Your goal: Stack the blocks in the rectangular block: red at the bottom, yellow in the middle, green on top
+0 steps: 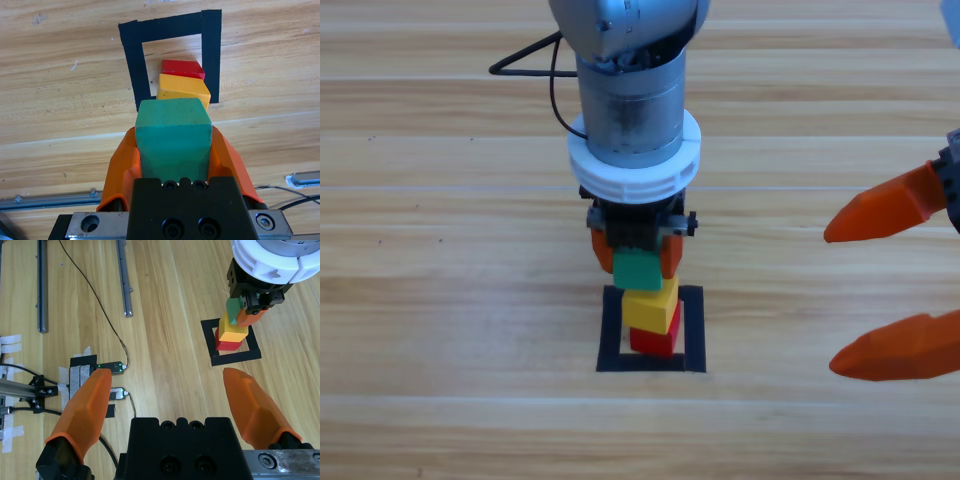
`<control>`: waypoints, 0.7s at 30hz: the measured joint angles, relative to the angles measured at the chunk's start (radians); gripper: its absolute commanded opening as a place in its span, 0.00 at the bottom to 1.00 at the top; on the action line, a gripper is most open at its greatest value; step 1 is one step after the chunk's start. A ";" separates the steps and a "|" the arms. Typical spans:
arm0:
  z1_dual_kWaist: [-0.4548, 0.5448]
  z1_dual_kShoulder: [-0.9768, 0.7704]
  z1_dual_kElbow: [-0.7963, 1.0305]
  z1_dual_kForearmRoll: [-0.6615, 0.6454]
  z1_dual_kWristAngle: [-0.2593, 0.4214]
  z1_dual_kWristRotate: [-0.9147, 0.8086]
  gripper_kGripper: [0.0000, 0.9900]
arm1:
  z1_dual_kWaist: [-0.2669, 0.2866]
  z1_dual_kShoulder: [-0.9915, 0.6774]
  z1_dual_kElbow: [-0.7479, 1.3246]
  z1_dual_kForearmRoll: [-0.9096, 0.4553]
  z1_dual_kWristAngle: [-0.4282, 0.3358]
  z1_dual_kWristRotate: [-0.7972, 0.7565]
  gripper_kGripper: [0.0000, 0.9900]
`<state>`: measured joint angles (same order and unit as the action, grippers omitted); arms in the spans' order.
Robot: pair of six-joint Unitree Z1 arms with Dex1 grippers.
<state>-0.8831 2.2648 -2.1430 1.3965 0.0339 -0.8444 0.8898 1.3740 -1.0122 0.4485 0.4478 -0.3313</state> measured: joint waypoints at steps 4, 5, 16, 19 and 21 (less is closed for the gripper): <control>0.000 0.000 0.000 0.000 -0.003 -0.004 0.04 | 0.000 0.000 0.000 0.000 0.000 0.000 0.99; 0.000 0.000 0.000 0.000 -0.005 -0.004 0.04 | 0.000 0.000 0.000 0.000 0.000 0.000 0.99; -0.004 0.011 -0.006 0.000 -0.006 -0.006 0.04 | 0.000 0.000 0.000 0.000 0.000 0.000 0.99; -0.004 0.018 -0.006 0.000 -0.006 -0.006 0.04 | 0.000 0.000 0.000 0.000 0.000 0.000 0.99; -0.004 0.024 -0.006 0.000 -0.006 -0.006 0.04 | 0.000 0.000 0.000 0.000 0.000 0.000 0.99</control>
<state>-0.8874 2.2891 -2.1489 1.3962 0.0282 -0.8508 0.8898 1.3740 -1.0122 0.4486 0.4478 -0.3312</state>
